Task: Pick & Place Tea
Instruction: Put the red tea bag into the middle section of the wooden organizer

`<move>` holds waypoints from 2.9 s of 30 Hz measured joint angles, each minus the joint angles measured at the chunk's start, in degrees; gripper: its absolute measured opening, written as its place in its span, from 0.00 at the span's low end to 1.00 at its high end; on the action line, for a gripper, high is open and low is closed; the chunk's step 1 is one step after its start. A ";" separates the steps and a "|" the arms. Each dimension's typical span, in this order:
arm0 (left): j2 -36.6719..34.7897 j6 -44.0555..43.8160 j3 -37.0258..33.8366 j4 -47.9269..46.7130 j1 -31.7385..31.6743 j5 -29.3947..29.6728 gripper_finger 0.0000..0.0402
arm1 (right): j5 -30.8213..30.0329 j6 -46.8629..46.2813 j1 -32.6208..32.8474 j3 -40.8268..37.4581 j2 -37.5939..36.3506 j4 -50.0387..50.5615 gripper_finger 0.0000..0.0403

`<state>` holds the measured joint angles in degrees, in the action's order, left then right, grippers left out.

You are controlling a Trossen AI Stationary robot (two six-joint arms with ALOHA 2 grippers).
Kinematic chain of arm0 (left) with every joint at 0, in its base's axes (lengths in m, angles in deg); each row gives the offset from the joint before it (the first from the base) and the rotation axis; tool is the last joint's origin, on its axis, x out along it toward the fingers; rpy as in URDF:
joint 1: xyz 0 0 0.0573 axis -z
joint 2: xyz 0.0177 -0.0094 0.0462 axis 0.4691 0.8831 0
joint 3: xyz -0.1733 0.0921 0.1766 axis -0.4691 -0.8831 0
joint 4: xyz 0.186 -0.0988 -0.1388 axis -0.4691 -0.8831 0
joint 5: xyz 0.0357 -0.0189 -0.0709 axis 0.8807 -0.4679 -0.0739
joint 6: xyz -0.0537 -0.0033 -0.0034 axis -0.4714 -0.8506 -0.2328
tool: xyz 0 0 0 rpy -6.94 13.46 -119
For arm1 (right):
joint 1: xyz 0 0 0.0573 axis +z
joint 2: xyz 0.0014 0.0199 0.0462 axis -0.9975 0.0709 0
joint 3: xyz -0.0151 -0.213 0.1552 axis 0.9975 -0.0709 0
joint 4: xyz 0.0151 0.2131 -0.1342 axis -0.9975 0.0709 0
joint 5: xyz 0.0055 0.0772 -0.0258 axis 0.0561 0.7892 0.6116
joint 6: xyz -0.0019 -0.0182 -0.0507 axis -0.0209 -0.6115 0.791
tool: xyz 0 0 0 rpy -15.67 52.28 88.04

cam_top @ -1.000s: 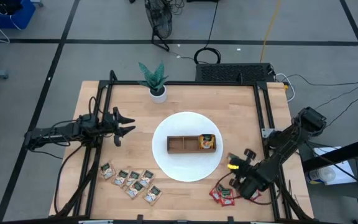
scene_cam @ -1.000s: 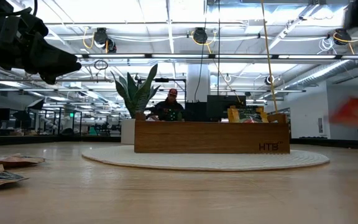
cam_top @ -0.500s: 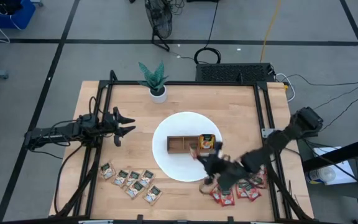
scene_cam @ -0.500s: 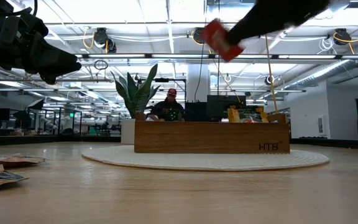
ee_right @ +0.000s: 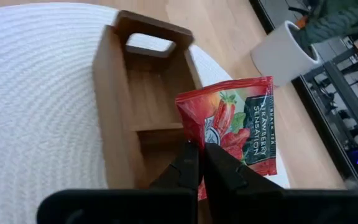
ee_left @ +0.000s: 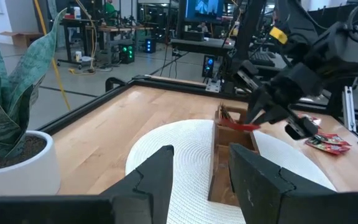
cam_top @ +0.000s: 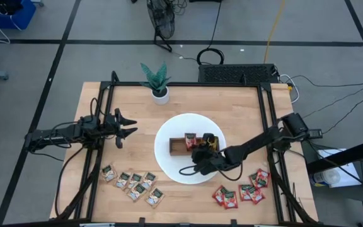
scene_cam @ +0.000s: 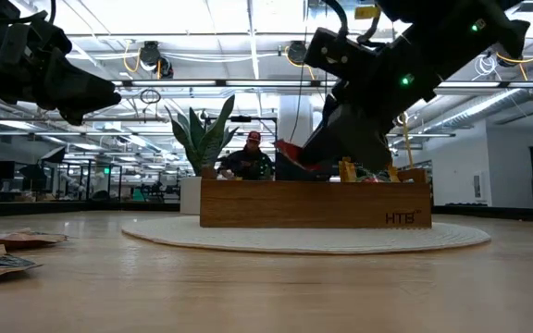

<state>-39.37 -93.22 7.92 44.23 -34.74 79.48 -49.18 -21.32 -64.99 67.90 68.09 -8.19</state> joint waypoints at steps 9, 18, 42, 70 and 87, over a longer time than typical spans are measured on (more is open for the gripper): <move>0.00 0.01 0.00 0.00 0.02 -0.02 0.39 | 0.14 0.20 0.02 0.00 0.64 -0.07 0.03; 0.01 0.01 0.00 0.00 0.02 -0.02 0.39 | 0.16 -1.13 0.02 0.00 0.64 0.39 0.12; 0.01 0.00 0.00 0.00 0.02 -0.02 0.39 | 20.91 -1.87 -2.96 0.11 -11.40 0.91 0.29; 0.01 0.00 0.00 0.01 0.00 -0.07 0.39 | 42.51 4.69 -14.66 9.16 0.13 20.93 0.00; 0.02 0.01 0.00 -0.02 0.02 -0.02 0.39 | 44.52 1.98 -18.78 9.49 4.36 21.44 0.00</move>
<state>-39.35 -93.22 7.92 44.21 -34.72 79.46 -4.65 -19.34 -83.76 77.39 72.45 13.24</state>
